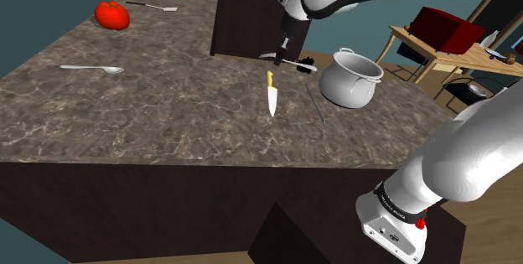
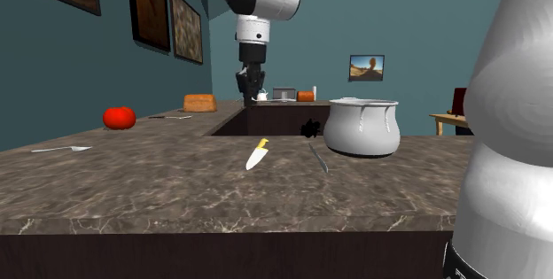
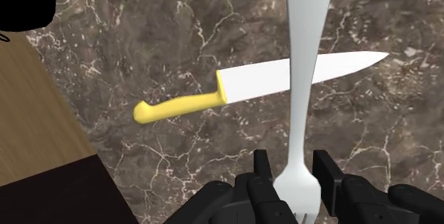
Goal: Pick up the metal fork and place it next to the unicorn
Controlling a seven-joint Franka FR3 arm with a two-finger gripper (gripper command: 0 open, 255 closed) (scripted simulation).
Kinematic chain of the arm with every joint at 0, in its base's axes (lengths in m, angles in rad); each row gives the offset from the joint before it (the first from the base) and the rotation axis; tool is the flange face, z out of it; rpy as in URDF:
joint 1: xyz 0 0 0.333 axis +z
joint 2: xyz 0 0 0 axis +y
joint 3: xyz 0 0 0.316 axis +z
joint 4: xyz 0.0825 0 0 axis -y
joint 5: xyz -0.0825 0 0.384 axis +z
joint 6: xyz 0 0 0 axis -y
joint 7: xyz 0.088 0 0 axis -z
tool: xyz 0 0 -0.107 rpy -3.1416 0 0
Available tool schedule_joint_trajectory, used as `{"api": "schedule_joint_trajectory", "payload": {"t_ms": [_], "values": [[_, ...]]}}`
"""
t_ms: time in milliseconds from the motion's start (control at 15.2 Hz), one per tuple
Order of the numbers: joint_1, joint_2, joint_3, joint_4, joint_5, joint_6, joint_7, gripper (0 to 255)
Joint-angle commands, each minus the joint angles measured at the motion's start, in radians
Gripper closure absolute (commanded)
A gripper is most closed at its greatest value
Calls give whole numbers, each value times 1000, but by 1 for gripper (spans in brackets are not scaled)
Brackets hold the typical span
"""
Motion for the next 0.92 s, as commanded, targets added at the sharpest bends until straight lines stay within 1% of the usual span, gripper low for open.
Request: {"api": "schedule_joint_trajectory", "payload": {"t_ms": [0,462,528,594,858], "values": [[-21,19,-27,22,5,-1,-52,255],[-95,104,-114,123,36,-16,-230,255],[-106,120,-125,142,42,-19,-255,255],[-128,153,-146,184,55,-28,-303,255],[-129,170,-145,150,58,23,-306,255]]}}
